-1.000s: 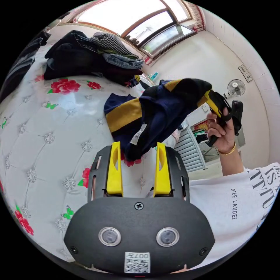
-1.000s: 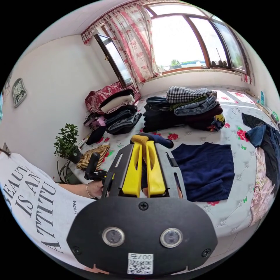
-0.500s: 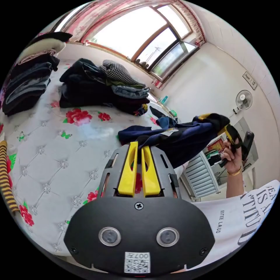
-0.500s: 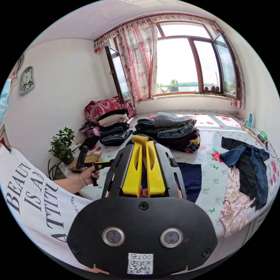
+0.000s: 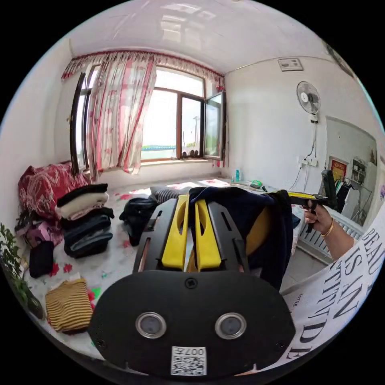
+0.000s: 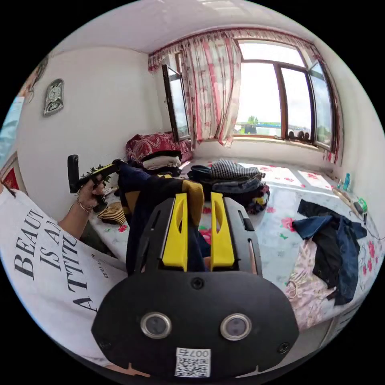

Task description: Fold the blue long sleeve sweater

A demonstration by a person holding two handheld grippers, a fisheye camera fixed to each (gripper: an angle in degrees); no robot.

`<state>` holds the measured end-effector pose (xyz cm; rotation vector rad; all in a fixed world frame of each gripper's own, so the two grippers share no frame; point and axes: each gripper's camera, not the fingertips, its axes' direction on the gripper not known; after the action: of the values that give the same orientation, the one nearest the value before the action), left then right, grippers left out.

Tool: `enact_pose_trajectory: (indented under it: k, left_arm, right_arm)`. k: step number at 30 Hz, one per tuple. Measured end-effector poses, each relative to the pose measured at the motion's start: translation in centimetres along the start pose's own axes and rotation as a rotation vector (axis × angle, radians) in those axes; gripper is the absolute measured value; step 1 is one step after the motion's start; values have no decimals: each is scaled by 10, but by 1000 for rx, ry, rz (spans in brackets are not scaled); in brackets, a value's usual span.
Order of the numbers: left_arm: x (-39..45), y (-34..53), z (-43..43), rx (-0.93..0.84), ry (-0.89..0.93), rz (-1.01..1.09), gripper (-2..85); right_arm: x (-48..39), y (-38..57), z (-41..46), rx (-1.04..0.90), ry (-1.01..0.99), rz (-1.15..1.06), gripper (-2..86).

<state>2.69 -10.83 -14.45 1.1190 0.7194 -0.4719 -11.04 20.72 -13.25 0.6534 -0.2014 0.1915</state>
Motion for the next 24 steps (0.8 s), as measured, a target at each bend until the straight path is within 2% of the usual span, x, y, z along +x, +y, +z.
enact_pose_trajectory:
  k: [2, 5, 8, 13, 20, 24]
  left_arm:
    - [-23, 59, 81, -307, -8, -182, 66]
    - [-32, 132, 117, -494, -60, -272, 85]
    - [-40, 181, 121, -630, -72, -343, 89]
    - [-33, 217, 133, -705, 38, -400, 110]
    - [9, 194, 232, -713, 147, -324, 169]
    - [25, 208, 283, -893, -34, -142, 107]
  right_arm:
    - [37, 32, 48, -135, -84, 192, 62]
    - [55, 67, 78, -173, -160, 332, 72]
    - [54, 79, 109, -244, -141, 359, 81]
    - [45, 66, 184, -389, -148, 313, 92]
    - [28, 34, 319, -560, -81, 263, 90]
    - [18, 44, 375, -731, -20, 245, 83]
